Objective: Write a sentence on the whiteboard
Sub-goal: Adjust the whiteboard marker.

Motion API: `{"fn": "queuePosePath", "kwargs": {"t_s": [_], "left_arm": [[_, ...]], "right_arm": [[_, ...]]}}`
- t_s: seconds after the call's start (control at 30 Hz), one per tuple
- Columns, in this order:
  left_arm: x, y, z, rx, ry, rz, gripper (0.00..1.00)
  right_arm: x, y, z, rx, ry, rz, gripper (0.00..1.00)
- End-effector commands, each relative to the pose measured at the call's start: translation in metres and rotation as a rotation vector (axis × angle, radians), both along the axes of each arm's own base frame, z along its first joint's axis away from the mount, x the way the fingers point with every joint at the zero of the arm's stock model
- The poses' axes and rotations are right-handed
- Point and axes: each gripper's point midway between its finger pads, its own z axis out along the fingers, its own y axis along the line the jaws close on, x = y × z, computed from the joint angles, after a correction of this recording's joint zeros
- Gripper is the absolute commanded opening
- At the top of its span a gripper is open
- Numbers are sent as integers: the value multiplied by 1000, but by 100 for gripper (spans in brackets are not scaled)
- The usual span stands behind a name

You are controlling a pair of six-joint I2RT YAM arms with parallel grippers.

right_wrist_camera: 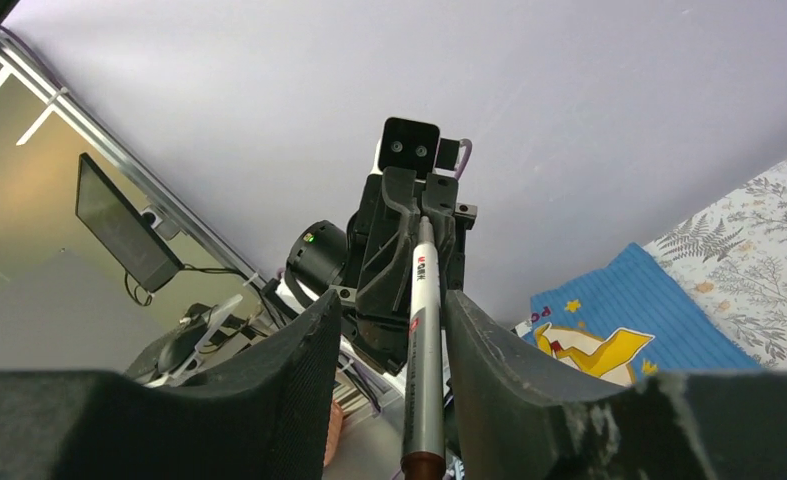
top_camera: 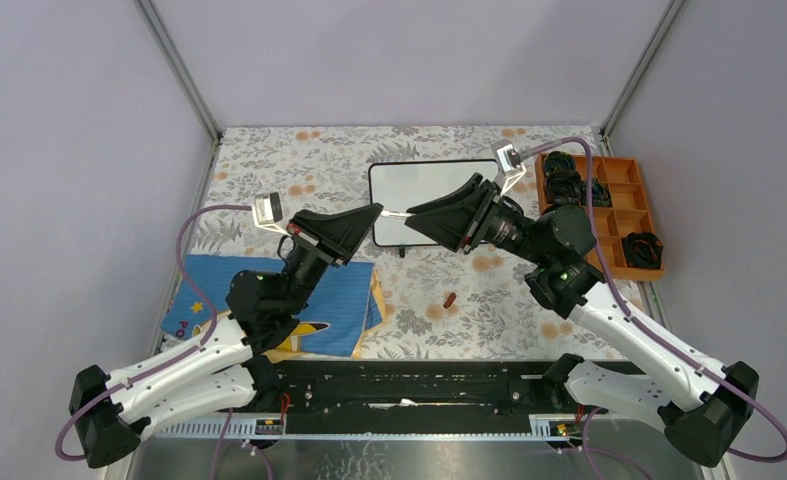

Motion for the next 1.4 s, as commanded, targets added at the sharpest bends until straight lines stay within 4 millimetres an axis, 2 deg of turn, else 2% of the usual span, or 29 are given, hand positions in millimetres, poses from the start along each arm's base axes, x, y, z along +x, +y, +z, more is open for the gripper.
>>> {"fn": "queuePosePath", "kwargs": {"t_s": [0.0, 0.2, 0.4, 0.87, 1.07, 1.2, 1.27, 1.37], "left_arm": [[7, 9, 3, -36, 20, 64, 0], [8, 9, -1, -26, 36, 85, 0], [8, 6, -3, -16, 39, 82, 0], [9, 1, -8, 5, 47, 74, 0], [9, 1, -9, 9, 49, 75, 0], [9, 0, -11, 14, 50, 74, 0], [8, 1, -11, 12, 51, 72, 0], [9, 1, -13, 13, 55, 74, 0]], "right_arm": [[-3, -7, 36, 92, -63, -20, 46], [1, -5, 34, 90, -49, -26, 42], [1, -5, 34, 91, -48, -24, 33], [3, -6, 33, 98, -45, -35, 26], [2, -6, 33, 96, -47, -34, 17], [2, -6, 33, 97, -47, -33, 7], [2, -6, 33, 99, -46, -31, 6], [2, -6, 34, 107, -41, -29, 11]]}}
